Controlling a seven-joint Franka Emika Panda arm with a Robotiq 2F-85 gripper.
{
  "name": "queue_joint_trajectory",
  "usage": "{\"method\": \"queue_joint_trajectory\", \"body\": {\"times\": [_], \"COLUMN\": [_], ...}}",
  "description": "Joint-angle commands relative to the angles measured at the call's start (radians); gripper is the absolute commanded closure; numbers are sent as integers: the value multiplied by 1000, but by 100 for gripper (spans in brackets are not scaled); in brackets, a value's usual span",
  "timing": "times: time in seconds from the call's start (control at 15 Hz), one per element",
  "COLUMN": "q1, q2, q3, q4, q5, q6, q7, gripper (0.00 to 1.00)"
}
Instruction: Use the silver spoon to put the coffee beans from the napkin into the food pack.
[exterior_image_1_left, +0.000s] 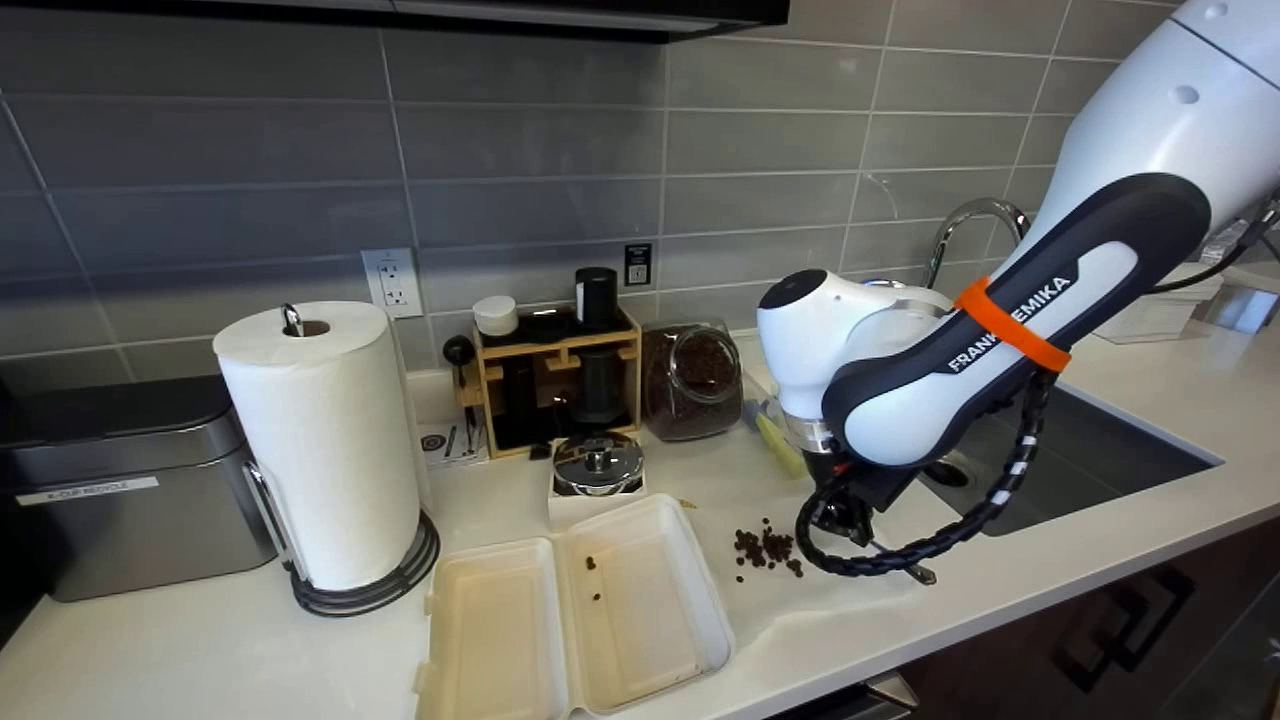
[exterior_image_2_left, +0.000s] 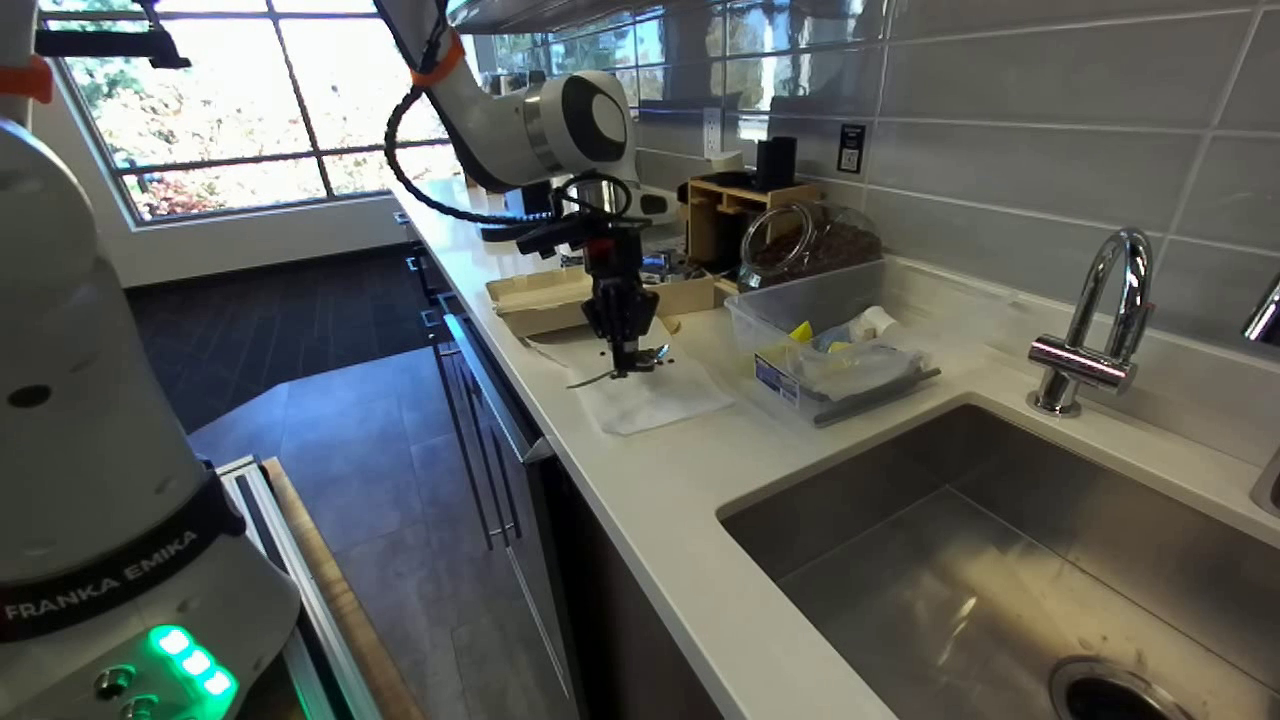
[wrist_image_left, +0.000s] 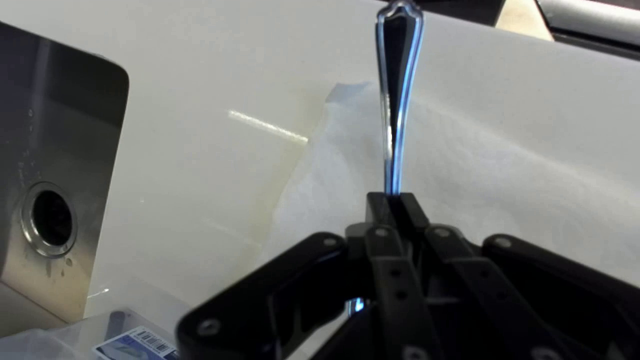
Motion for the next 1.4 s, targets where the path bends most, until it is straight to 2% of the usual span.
{"method": "queue_joint_trajectory", "body": {"times": [0.0,0.33,0.4,1.33], "q1": [-17,-21,-19,-10], "q2": [2,2,17,153], "q3": [20,20,20,36], "q4": [8,7,28,170], "q5": [-5,-5,-12,-7], "q6": [-6,-6,-15,-120], "q7": [3,3,-3,-83], "gripper": [92,92,98,98]}}
